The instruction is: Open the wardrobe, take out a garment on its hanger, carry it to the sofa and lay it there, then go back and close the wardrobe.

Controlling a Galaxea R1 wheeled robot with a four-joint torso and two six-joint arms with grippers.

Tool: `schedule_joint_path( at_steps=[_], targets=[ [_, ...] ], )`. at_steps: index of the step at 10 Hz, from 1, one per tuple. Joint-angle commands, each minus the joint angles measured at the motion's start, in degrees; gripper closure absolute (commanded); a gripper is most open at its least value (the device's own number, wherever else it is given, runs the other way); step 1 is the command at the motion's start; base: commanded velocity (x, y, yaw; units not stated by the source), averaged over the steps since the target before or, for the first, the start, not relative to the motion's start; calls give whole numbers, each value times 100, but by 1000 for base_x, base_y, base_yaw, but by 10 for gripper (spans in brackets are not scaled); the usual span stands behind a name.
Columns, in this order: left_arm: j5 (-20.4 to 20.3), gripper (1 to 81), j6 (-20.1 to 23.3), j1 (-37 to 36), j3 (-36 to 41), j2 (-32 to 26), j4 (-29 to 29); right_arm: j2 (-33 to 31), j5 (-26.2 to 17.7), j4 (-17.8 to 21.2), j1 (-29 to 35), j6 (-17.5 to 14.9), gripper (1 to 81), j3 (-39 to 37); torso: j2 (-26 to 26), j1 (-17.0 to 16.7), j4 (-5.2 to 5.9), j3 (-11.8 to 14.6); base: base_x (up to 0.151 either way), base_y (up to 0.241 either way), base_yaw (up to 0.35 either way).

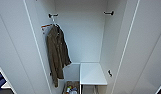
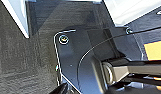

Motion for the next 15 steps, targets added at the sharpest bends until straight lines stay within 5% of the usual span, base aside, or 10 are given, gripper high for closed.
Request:
schedule_joint_path(
  at_steps=[1,3,5,7,9,11,15],
  targets=[
    [-205,10,-692,-535,1359,-1734,-257,-1420,244,1118,784,21,10,1092,0,0,0,0,0,0,0],
    [-760,10,-1142,-587,1624,-2378,-266,-1897,360,1569,1135,21,10,1331,2,0,0,0,0,0,0],
    [-1040,10,-2235,-885,1555,-2930,-249,-2257,360,1938,1619,91,10,1489,2,2,0,-2,0,0,0],
    [-980,10,-3511,-1456,1220,-3317,-249,-2573,316,2043,2224,504,10,1761,2,2,0,-2,0,0,0],
    [-918,10,-4113,-2132,947,-3626,-249,-2881,193,2043,2883,1005,10,1955,2,4,0,-2,0,0,0],
    [-171,10,-4535,-3047,420,-3741,-240,-3153,-238,2043,3447,1532,10,1911,6,4,0,-6,0,0,0],
    [1429,10,-4535,-4568,156,-3495,-196,-3057,-835,2079,4299,2244,10,1902,11,9,0,-11,0,0,0]
  ],
)
